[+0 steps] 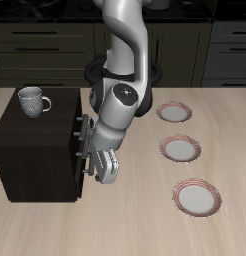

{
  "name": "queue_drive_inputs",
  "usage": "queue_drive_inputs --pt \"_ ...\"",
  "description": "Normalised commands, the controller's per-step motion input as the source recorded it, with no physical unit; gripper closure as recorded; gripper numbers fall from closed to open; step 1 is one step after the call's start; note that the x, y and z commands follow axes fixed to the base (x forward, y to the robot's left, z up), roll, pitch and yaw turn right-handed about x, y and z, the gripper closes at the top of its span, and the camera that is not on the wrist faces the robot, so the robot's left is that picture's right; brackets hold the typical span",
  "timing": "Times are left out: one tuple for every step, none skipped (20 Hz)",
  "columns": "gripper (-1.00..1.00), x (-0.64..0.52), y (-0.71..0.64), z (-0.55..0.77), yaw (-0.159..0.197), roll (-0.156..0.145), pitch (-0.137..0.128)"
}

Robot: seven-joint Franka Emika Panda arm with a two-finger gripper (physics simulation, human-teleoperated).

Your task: Close the bottom drawer

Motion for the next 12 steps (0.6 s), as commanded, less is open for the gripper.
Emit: queue_drive_inputs --pt "-1.0 0.26 -0.47 -0.19 0.037 -0.073 0.028" --pt "-1.0 0.15 -0.28 -0.14 0.033 -0.026 -0.012" --pt "-1.0 -0.04 -0.32 -0.17 0.005 -0.081 0.05" --pt "-1.0 0.22 -0.37 -0.07 0.013 -0.039 -0.029" --pt "-1.0 -0.29 0.0 -0.02 -0.002 -0.007 -0.004" --pt "-1.0 0.71 -0.88 -0.18 0.15 -0.111 -0.056" --pt "-1.0 0.14 -0.38 -0.13 0.032 -0.072 0.012" --pt "-1.0 -0.08 -0.09 -0.05 0.034 -0.005 -0.035" --pt "-1.0 0.36 -0.54 -0.2 0.121 -0.079 -0.026" --pt "-1.0 -0.03 -0.16 -0.07 0.018 -0.025 0.002" --pt "-1.0 0.5 -0.82 -0.32 -0.026 -0.072 -0.008" --pt "-1.0 -0.05 -0.07 -0.08 0.029 -0.006 0.004"
